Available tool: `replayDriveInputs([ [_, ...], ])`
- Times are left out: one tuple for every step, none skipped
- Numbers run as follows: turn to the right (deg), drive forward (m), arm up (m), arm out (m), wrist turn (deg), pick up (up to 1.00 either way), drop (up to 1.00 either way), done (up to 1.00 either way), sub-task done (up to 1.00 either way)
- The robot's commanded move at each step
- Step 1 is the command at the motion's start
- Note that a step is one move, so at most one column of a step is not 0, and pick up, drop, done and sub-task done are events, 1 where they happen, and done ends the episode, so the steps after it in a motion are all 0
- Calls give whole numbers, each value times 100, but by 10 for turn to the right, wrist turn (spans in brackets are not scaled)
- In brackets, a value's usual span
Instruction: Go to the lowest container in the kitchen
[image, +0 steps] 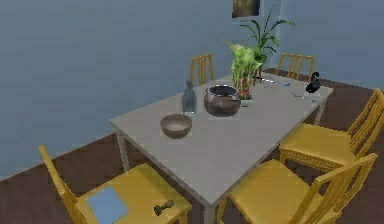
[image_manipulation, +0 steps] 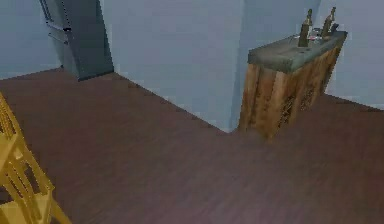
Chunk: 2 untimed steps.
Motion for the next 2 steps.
replayDriveInputs([
  [150, 0, 0, 0, 0, 0, 0, 0, 0],
  [0, 10, 0, 0, 0, 0, 0, 0, 0],
])
